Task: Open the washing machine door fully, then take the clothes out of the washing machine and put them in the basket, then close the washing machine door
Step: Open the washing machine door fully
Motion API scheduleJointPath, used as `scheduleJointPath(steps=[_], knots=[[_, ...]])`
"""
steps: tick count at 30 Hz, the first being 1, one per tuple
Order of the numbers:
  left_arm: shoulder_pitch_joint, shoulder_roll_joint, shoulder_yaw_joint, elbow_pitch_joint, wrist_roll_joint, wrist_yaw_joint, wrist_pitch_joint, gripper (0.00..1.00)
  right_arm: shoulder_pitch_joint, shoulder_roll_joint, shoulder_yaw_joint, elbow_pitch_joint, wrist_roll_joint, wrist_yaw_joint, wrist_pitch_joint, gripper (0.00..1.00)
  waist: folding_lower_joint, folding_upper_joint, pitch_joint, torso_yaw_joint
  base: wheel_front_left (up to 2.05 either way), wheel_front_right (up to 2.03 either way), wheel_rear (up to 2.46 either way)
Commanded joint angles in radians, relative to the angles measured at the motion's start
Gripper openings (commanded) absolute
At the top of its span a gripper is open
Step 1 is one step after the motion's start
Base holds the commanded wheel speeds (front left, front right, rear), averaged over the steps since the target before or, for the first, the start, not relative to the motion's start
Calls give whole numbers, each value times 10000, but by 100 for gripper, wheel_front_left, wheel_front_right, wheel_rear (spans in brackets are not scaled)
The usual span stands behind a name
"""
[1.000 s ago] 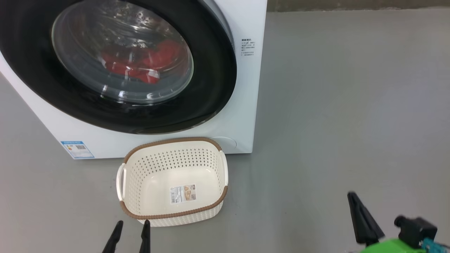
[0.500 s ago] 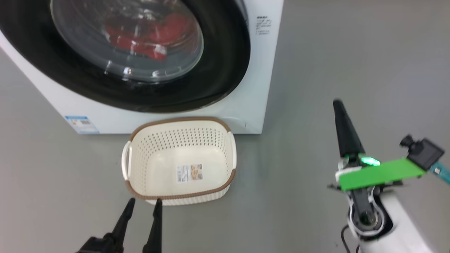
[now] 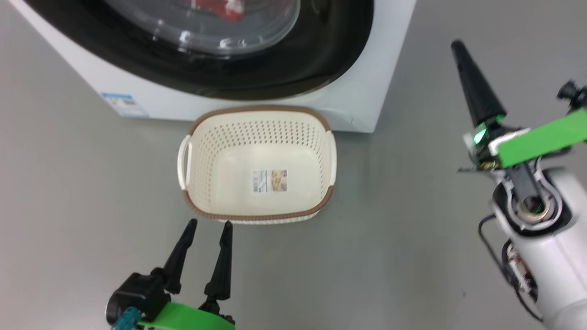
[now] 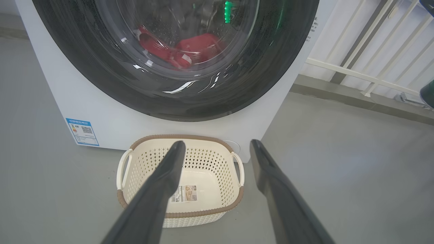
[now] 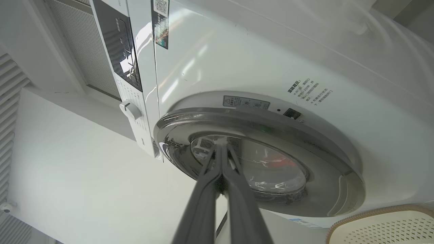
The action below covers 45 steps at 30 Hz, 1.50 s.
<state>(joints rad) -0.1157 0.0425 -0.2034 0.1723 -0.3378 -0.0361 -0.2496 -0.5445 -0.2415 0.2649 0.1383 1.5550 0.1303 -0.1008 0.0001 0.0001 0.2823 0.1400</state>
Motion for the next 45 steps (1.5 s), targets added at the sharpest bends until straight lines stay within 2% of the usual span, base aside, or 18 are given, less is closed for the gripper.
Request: scheduleJointPath(steps=[1,7,17,30,45], knots=[[-319,77,192,-224,-101,71,-122,100,-430,-56,-22,-162,376,4,357,0,-1,-1,638,492,0,0,0],[-760,77,-150,-232,-314,116,-122,100,-1504,-164,-908,192,2068,4,2800,0,-1,-1,1251,856,0,0,0],[-1250,77,-570,-310,-650,231,-122,100,-3352,-421,-2173,1744,2557,4,5164,0,-1,-1,1947,1218,0,0,0],[-1694,77,-1059,-432,-946,321,-122,100,-5638,-561,-1892,3896,2475,4,7165,0,-1,-1,2614,1560,0,0,0],[-2022,77,-1565,-578,-1329,481,-122,100,-6898,-396,-1700,4710,1655,4,7490,0,-1,-1,3020,1899,0,0,0]])
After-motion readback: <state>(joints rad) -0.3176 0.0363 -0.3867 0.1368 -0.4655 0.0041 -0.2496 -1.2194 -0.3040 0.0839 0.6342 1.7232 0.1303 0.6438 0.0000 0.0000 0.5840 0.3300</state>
